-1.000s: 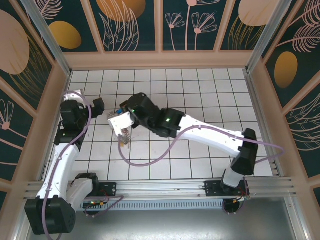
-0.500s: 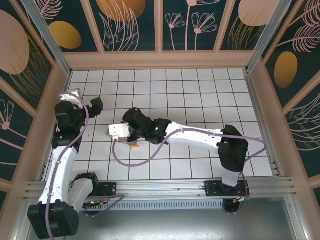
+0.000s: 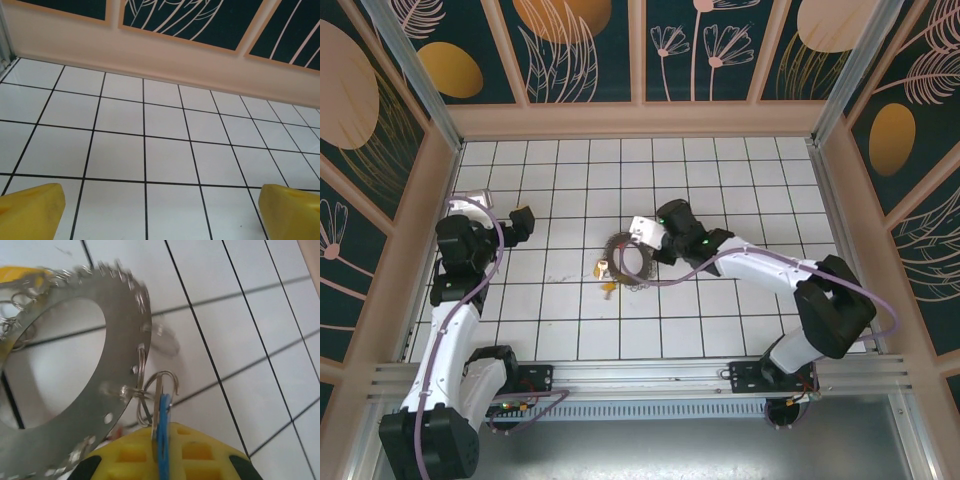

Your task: Put the keys on the keyring

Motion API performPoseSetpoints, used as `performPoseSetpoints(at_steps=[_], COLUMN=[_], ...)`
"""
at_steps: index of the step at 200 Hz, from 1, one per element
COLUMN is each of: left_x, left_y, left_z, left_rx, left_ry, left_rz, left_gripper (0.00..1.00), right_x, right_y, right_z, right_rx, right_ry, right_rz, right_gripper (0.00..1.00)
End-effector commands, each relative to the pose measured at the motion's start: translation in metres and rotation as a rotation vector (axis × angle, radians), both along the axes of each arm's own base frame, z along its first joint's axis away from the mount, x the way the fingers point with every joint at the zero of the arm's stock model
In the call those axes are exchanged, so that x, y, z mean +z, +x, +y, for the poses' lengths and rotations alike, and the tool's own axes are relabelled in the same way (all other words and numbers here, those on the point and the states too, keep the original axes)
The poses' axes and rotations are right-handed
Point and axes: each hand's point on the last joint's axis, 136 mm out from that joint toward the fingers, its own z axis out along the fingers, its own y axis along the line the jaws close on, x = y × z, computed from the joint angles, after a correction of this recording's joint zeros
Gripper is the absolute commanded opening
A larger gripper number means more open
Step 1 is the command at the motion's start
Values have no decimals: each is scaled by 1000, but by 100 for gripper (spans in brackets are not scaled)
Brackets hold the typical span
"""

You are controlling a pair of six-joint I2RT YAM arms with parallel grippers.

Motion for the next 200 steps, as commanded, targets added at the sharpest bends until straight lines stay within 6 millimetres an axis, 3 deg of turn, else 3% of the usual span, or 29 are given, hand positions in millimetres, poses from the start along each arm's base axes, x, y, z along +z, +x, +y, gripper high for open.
performPoseSetpoints(at_steps=[1, 62, 94, 155, 188, 200], left_x=[6, -5, -10, -41, -47, -52], left_y=[0, -4, -4, -1, -4, -6], left_z=[-6, -7, -9, 2, 11, 13], left_rx=[-27, -27, -28, 55, 105, 121], left_ry=[-37, -69, -103, -144, -125, -127], left_rz=[-40, -25, -21, 72, 44, 49], left_gripper=[99, 99, 99, 99, 99, 99], right_x=[-1, -54, -61, -109, -118, -119], right_y=[7, 21, 26, 25, 24, 25], right_z=[-20, -93, -107, -152, -169, -177], right_rx=[-58, -237, -246, -321, -357, -379], right_ry=[72, -44, -77, -365, -409, -418], right_rz=[27, 107, 166, 246, 261, 274], right_gripper=[0, 0, 0, 0, 0, 5])
